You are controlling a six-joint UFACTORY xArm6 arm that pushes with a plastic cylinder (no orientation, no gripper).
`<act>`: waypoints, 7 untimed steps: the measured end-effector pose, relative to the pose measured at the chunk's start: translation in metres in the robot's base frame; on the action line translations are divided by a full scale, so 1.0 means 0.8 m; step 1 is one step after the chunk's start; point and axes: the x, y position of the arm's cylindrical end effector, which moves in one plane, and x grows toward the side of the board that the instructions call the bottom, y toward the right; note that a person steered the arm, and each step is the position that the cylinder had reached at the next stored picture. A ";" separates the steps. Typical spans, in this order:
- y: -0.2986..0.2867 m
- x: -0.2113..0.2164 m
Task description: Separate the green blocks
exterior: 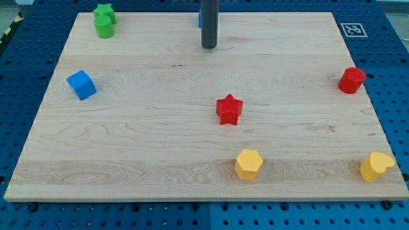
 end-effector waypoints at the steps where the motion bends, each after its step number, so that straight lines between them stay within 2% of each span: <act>1: -0.009 0.026; 7: -0.012 0.025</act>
